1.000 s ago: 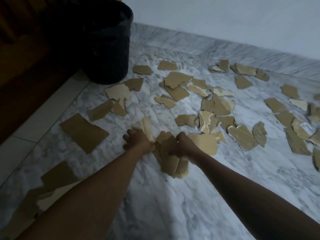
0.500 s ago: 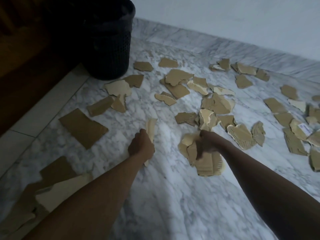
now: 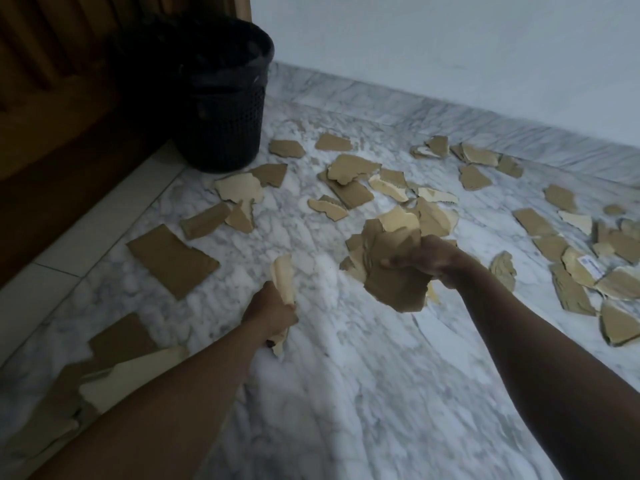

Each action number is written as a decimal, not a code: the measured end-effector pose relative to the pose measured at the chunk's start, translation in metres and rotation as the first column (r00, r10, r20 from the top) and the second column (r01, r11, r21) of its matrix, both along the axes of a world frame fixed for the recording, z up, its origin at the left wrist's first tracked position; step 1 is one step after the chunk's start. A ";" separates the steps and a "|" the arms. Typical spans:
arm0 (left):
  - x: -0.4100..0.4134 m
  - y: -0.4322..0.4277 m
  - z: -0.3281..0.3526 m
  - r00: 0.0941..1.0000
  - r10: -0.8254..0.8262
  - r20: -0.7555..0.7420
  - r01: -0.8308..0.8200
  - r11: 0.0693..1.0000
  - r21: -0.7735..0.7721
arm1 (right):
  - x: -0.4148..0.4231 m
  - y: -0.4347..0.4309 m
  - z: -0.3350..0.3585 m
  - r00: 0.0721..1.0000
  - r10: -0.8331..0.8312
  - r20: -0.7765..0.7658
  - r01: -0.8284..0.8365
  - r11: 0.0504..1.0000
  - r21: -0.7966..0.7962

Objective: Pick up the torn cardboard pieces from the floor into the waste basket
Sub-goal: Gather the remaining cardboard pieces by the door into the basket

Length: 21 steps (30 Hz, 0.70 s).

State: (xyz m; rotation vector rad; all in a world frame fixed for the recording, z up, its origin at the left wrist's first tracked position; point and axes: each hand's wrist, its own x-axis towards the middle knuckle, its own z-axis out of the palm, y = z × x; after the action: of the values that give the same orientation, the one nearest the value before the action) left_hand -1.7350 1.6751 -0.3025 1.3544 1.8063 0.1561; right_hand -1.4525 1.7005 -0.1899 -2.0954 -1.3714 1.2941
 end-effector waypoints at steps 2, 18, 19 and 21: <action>-0.003 0.000 -0.001 1.000 -0.016 -0.007 0.016 1.000 -0.007 | 0.005 -0.004 -0.007 0.997 -0.072 -0.016 0.072 0.997 -0.036; -0.122 -0.010 0.067 0.816 -0.474 -0.331 0.383 0.872 -0.306 | -0.064 -0.015 -0.073 0.949 0.239 0.206 -0.207 0.965 -0.162; -0.131 -0.019 0.069 0.776 -0.507 -0.376 0.399 0.856 -0.330 | -0.083 -0.010 -0.075 0.923 0.315 0.220 -0.279 0.943 -0.181; -0.149 -0.040 0.065 0.709 -0.560 -0.428 0.437 0.826 -0.356 | -0.123 -0.003 -0.078 0.867 0.448 0.221 -0.415 0.892 -0.178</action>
State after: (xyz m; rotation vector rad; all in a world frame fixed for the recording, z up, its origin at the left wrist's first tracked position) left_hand -1.8843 1.6354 -0.2377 1.7761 1.7091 -0.7695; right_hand -1.5750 1.6978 -0.2680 -2.1754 -2.0166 1.3290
